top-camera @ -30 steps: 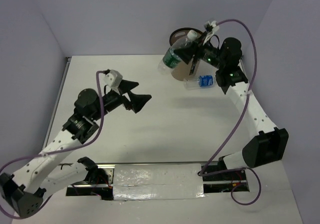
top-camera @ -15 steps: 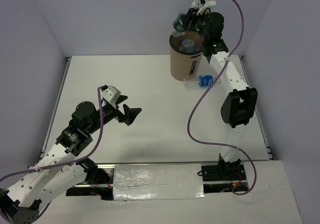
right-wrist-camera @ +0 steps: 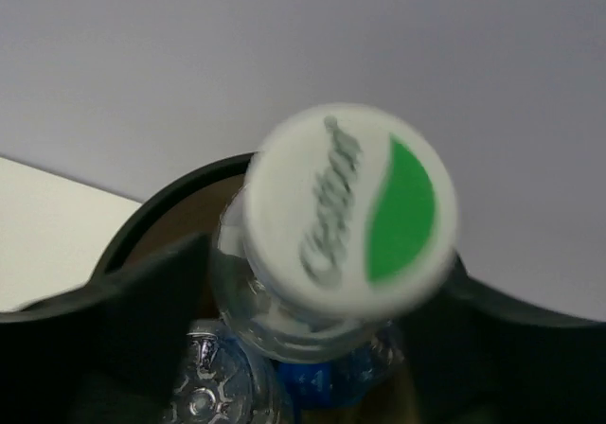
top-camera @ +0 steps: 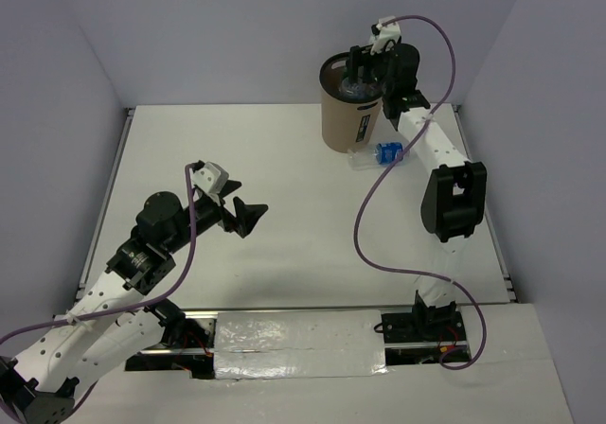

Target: Put the plastic bottles in the bin

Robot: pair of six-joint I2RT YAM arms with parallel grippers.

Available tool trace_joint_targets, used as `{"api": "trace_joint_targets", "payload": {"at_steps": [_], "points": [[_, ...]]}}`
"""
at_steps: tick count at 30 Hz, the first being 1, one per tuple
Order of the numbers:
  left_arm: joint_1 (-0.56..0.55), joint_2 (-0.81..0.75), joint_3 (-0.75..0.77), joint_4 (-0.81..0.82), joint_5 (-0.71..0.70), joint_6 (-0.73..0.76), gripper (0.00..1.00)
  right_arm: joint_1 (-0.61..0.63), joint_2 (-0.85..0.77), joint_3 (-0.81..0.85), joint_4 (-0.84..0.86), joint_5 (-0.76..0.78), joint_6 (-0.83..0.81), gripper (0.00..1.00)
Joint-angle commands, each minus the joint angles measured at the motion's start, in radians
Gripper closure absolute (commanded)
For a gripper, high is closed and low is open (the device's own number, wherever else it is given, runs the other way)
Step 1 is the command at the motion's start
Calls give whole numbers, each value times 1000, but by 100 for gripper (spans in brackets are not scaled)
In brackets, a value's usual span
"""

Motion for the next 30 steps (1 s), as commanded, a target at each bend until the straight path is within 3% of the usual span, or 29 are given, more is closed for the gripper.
{"api": "trace_joint_targets", "payload": {"at_steps": [1,2,8,12,14,16,19,21,22,25,30], "points": [[4,-2,12,29,4,11,1,-5,-70,34,-52,-63,-58,9],[4,-5,11,29,4,11,1,-8,-82,36,-65,-66,-59,0],[6,-6,12,29,9,18,1,-86,-240,-12,-144,-256,-67,0],[6,-11,14,3,20,18,1,-255,-328,-59,-221,-652,-159,0],[7,-15,14,6,30,16,1,-293,-343,-69,-339,-728,-234,0],[9,-20,14,9,38,16,1,-318,-311,-31,-503,-753,-453,0],[9,-21,14,10,43,16,1,-324,-267,-41,-838,-697,-910,0],[10,-15,14,10,46,16,1,-326,-263,-107,-876,-637,-1063,0],[11,-12,17,9,46,16,1,-326,-271,-197,-873,-611,-1213,0],[12,-5,19,4,43,19,1,-326,-311,-405,-692,-540,-1367,0],[17,5,19,1,38,22,1,-310,-279,-570,-426,-476,-1490,0]]}}
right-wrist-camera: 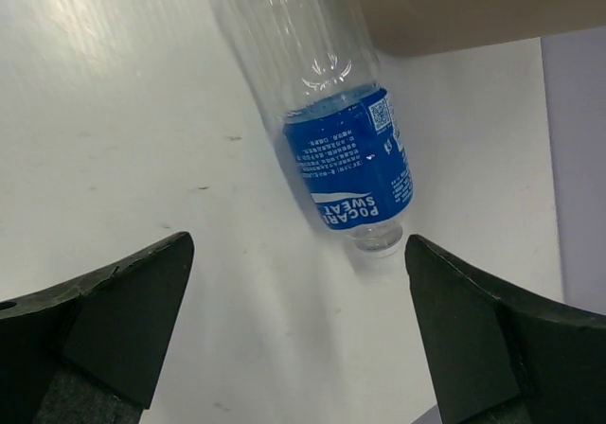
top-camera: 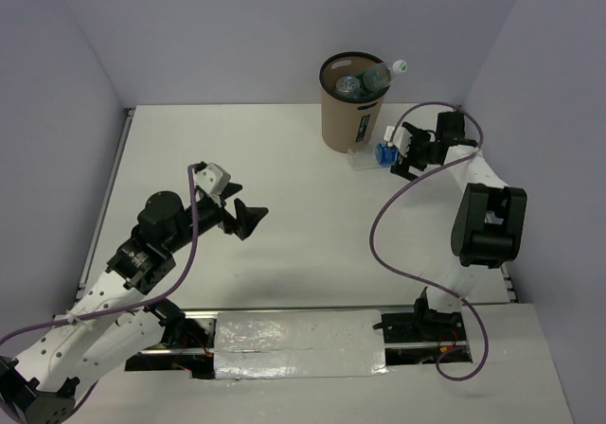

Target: Put the plastic bottles in the bin

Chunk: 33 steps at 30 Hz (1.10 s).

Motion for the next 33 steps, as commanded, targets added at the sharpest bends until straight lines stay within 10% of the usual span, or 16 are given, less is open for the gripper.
{"api": "trace_joint_targets", "payload": {"at_steps": [1,8,19,33], "points": [[10,4,17,29,11,21,1,25,21,-37,249,72,-191,0],[14,15,17,23,5,24,1,100,144,-109,526,196,-201,0],[17,18,17,21,12,26,1,174,281,52,342,253,-208,1],[19,-2,15,27,31,24,1,155,126,-11,-61,126,-327,61]]}}
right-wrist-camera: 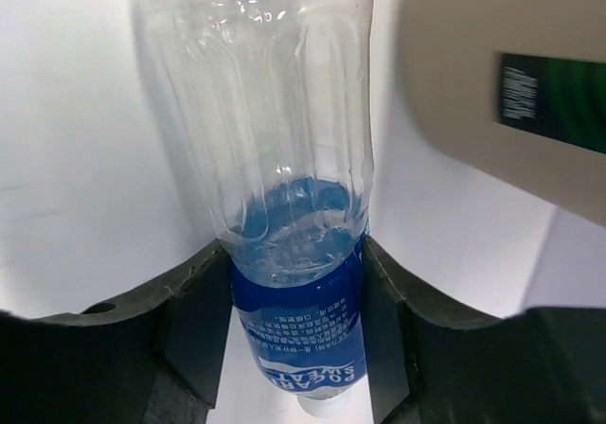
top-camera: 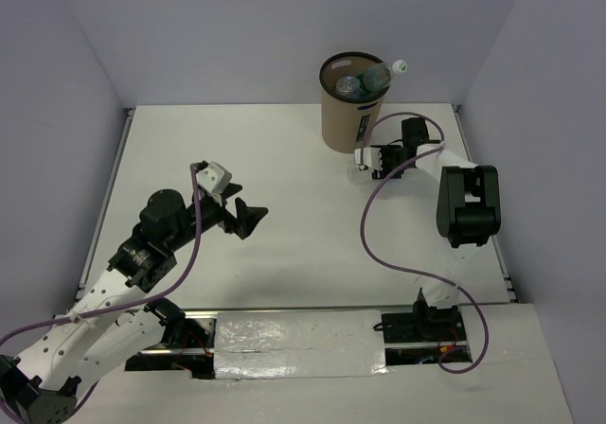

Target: Put the plastic bottles in the bin

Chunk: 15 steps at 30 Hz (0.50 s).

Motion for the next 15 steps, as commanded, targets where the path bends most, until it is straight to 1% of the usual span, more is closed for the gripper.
{"api": "trace_joint_targets", "payload": {"at_steps": [1,2,5,8,10,11,13,14,15], "points": [[6,-22,14,36,21,21,1,-5,-165,-69,-202,-77,-42,66],[6,-23,14,37,24,21,1,-5,-193,-92,-221,-115,-35,68],[9,-23,17,39,25,18,1,-5,-289,-80,-328,-198,9,73],[9,-25,17,39,31,16,1,-5,-348,23,-495,-357,79,75],[11,-28,17,39,31,16,1,-5,-362,75,-544,-422,115,75],[11,-29,15,39,30,15,1,-5,-366,136,-587,-451,156,75],[11,-34,12,41,30,15,1,-5,-357,204,-623,-540,201,76],[11,-36,12,42,28,16,1,-5,-353,268,-634,-569,262,76],[9,-37,12,42,30,16,1,-5,-350,298,-629,-623,299,76]]}}
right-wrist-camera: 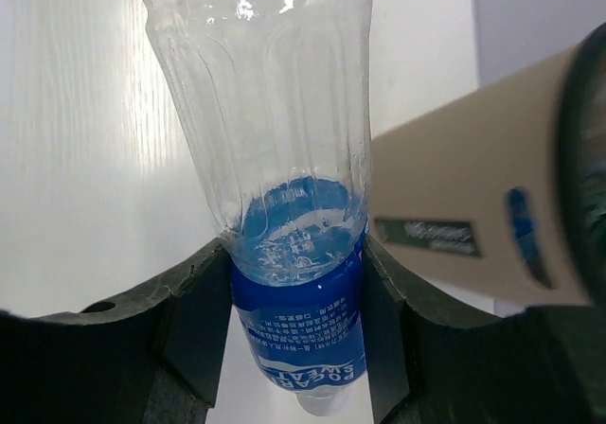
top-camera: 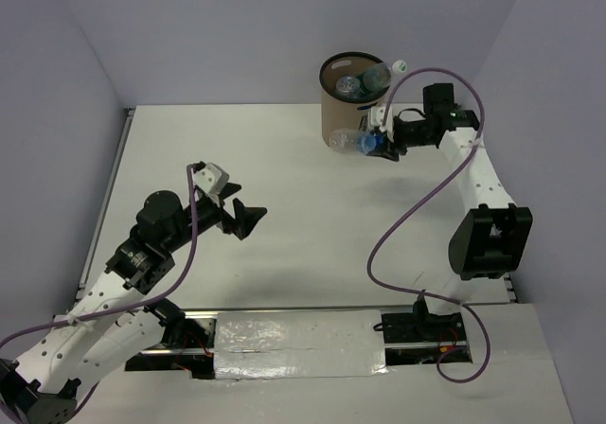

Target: Put the plastic bottles in the bin

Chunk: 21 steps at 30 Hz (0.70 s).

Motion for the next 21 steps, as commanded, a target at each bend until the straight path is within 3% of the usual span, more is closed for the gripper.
{"api": "trace_joint_targets", "payload": {"at_steps": [1,3,4,6,7,9,10,13,16,21], "points": [[5,-20,12,42,18,16,1,-3,-18,139,-86,-228,184,76],[5,-16,12,42,14,16,1,-3,-7,222,1,-279,358,76],[4,-14,11,41,12,15,1,-3,3,270,57,-322,532,76],[5,-8,9,41,5,15,1,-3,14,300,303,-349,747,76],[5,-7,9,39,2,18,1,-1,26,314,524,-362,982,76],[7,0,12,36,-3,22,1,-3,57,314,772,-362,1227,76],[7,1,12,34,-8,27,1,-3,77,329,992,-353,1452,76],[10,-3,9,33,-12,33,1,-3,196,440,1213,-317,1808,76],[10,-10,5,36,-17,41,1,-3,324,537,1491,-243,2047,76],[11,-11,0,31,-21,57,1,-3,531,824,1397,-100,1991,72]]}}
